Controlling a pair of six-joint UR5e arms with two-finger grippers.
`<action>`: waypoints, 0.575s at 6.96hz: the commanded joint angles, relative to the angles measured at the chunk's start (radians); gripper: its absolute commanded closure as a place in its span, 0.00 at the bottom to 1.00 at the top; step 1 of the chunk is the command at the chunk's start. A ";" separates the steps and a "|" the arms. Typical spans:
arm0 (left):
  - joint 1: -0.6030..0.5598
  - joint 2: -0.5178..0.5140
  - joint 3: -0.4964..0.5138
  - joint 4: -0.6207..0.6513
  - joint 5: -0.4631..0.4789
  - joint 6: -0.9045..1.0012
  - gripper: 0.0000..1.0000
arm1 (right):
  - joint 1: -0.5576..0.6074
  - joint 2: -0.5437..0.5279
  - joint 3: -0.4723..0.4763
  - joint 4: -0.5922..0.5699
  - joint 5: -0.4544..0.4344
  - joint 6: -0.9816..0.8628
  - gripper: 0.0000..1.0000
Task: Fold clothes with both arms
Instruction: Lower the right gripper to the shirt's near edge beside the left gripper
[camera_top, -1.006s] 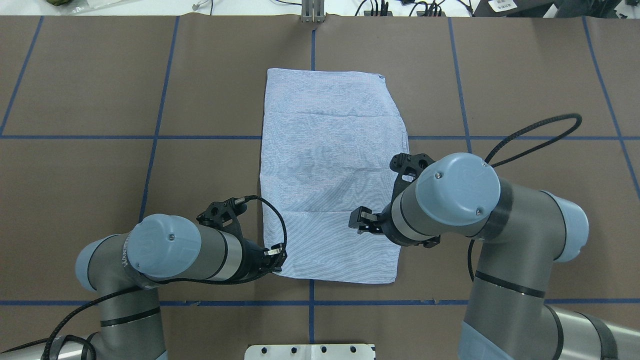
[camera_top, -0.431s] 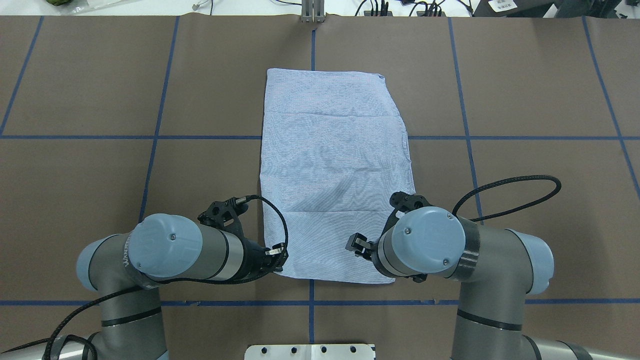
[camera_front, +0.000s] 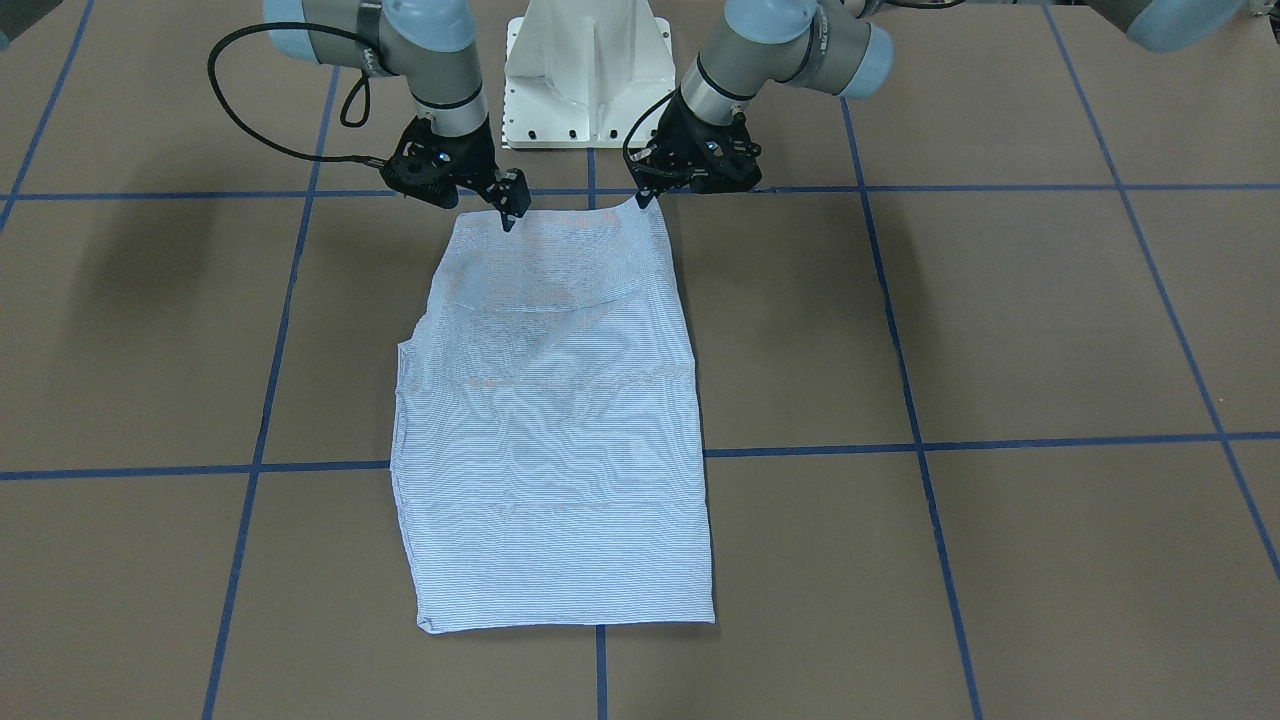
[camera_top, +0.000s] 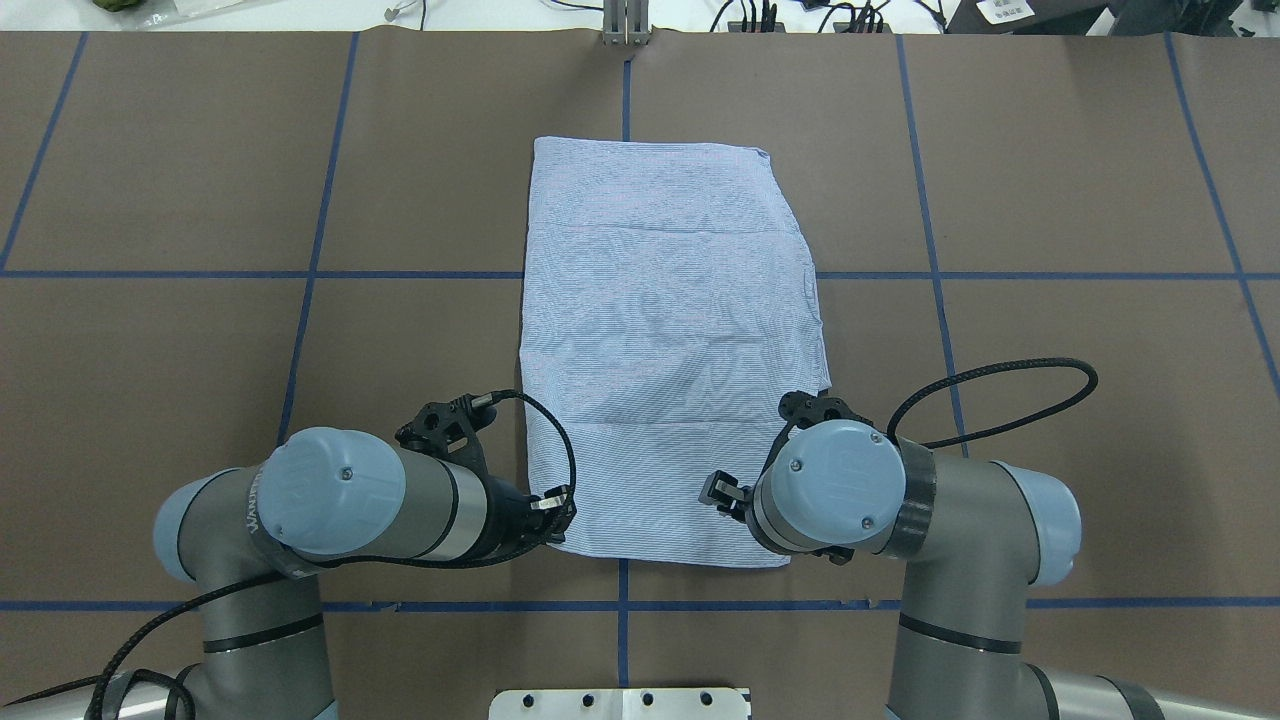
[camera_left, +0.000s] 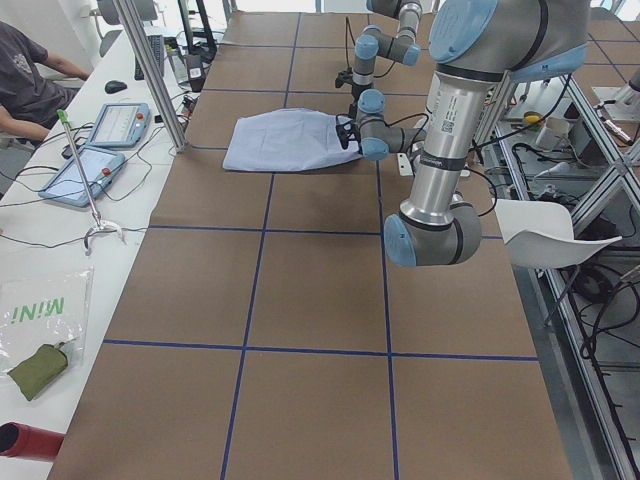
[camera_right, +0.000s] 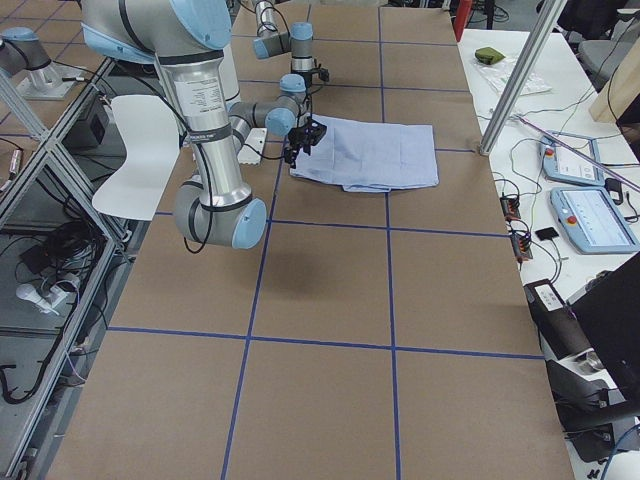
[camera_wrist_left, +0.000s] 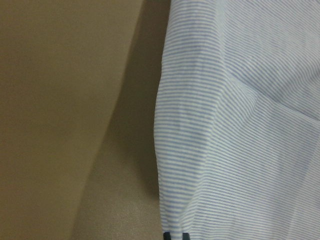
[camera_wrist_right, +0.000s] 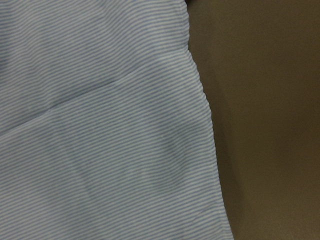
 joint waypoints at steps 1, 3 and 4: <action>0.000 0.000 0.000 0.000 0.001 0.002 1.00 | 0.005 0.005 -0.048 0.025 0.000 -0.003 0.00; -0.002 -0.003 0.000 0.000 0.001 0.002 1.00 | 0.002 0.008 -0.091 0.081 0.000 0.000 0.00; -0.002 -0.003 0.000 0.000 0.001 0.004 1.00 | 0.002 0.009 -0.090 0.082 0.001 0.000 0.00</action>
